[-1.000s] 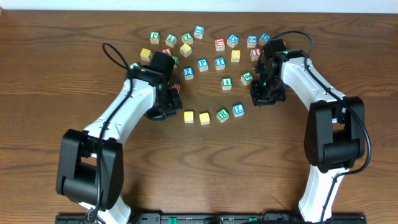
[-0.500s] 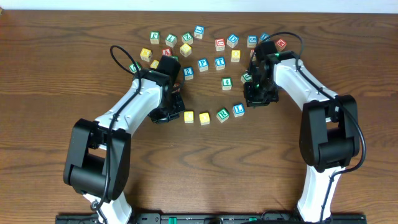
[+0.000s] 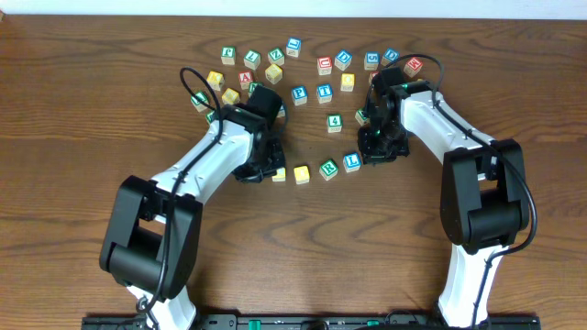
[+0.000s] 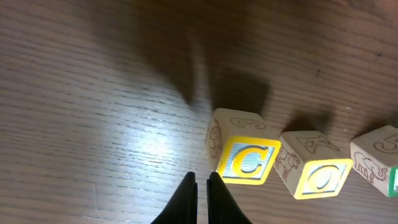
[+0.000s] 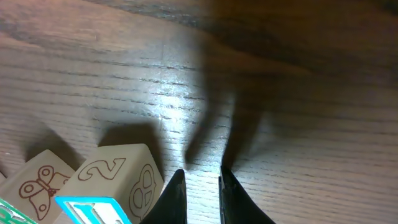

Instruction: Spell out CORL

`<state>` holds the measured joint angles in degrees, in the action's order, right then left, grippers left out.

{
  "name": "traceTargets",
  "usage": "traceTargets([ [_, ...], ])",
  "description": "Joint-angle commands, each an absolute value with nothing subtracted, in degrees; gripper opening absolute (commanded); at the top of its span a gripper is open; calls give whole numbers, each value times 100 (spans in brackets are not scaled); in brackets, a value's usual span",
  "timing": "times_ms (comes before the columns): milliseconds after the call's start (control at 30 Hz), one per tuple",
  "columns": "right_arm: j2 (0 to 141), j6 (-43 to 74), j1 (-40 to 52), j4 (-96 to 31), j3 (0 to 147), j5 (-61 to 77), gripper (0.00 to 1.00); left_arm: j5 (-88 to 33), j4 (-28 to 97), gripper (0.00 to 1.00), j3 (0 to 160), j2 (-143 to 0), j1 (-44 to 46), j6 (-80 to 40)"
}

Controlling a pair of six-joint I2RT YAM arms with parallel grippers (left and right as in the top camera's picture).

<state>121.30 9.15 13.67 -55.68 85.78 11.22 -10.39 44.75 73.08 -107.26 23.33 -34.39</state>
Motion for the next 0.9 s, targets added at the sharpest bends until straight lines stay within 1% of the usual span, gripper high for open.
traceTargets([
  [0,12186,980,1463,-5570,8547,1223,13,-987,4486,8,7236,-10796,2333,-3483],
  [867,12186,978,1855,-5529,8547,1221,13,-1160,4272,8,7236,-10798,2606,-3850],
])
